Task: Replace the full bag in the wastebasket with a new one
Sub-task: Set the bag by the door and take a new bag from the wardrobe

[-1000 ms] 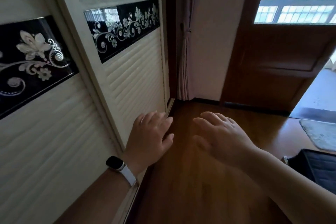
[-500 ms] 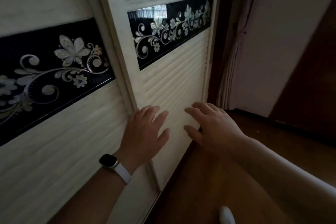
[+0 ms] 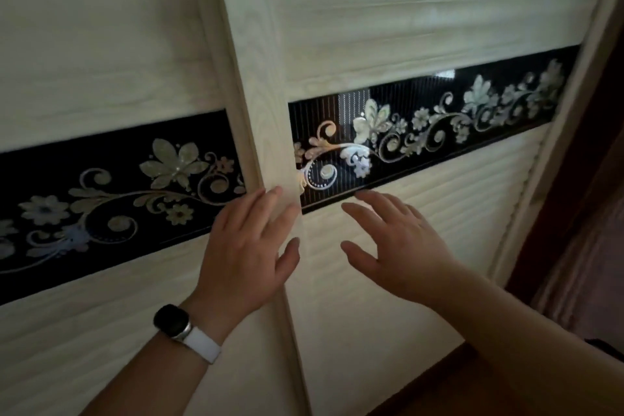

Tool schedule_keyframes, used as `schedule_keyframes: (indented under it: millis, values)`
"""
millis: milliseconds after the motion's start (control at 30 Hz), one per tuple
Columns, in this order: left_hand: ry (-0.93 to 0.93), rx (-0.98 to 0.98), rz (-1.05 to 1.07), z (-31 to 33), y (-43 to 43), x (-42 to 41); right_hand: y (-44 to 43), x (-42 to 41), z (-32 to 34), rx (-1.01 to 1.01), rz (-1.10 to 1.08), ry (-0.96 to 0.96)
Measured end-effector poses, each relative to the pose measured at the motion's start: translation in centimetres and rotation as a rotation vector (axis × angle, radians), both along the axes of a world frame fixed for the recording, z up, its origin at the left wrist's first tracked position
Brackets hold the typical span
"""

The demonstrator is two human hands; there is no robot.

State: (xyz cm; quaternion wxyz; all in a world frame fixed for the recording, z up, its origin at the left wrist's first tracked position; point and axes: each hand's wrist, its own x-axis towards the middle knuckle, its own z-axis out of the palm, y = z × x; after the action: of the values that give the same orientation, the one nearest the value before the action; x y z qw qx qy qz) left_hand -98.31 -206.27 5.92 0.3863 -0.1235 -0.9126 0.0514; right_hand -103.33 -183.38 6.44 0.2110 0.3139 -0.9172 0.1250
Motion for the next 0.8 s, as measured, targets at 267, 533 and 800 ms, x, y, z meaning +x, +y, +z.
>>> schedule_keyframes:
  millis: [267, 533, 800]
  values:
    - [0.206, 0.032, 0.212, 5.5, 1.0, -1.4, -0.8, -7.0, 5.0, -0.261, 0.299, 0.309]
    - [0.348, 0.106, 0.198, 6.1, 1.2, -5.6, -3.1, -11.1, 6.7, -0.382, 0.377, 0.489]
    - [0.494, 0.104, 0.13, 3.5, 0.6, -9.8, -5.6, -15.9, 4.2, -0.371, 0.395, 0.739]
